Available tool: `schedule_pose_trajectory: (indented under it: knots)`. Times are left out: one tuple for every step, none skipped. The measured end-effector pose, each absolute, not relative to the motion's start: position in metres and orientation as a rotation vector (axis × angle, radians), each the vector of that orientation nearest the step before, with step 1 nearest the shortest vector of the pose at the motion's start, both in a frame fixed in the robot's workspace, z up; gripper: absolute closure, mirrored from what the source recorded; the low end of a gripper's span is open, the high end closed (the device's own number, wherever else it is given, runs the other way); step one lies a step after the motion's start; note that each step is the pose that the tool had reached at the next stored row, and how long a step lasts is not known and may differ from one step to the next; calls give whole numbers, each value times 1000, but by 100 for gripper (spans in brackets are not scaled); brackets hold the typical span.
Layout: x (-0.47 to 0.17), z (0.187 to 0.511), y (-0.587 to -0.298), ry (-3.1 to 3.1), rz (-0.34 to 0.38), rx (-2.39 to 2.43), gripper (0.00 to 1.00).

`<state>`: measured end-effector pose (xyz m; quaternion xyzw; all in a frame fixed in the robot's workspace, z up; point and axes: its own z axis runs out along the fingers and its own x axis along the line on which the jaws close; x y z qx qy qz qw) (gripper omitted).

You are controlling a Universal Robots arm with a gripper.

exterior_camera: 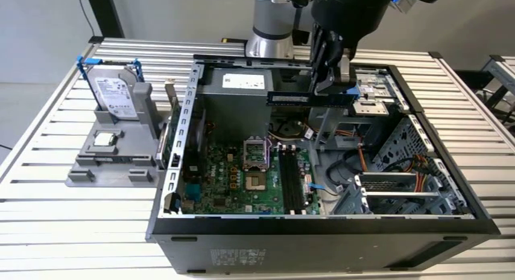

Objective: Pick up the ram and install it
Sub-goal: 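Pick up the ram and move it above insertion slot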

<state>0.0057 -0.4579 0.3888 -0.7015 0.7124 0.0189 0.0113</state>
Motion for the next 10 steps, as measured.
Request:
schedule_pose_trajectory:
  knots:
    - [6,389,-458,2222,59,-2188,100]
    - [6,389,-458,2222,59,-2188,100]
    - [6,389,-458,2222,59,-2188,100]
    - [6,389,-458,2222,59,-2188,100]
    - [6,389,-458,2222,59,-2188,100]
    - [6,389,-458,2222,59,-2188,100]
    - [6,389,-458,2222,59,-2188,100]
    - [6,389,-458,2222,59,-2188,100]
    - [6,389,-458,2229,59,-2181,100]
    - [6,389,-458,2244,59,-2165,100]
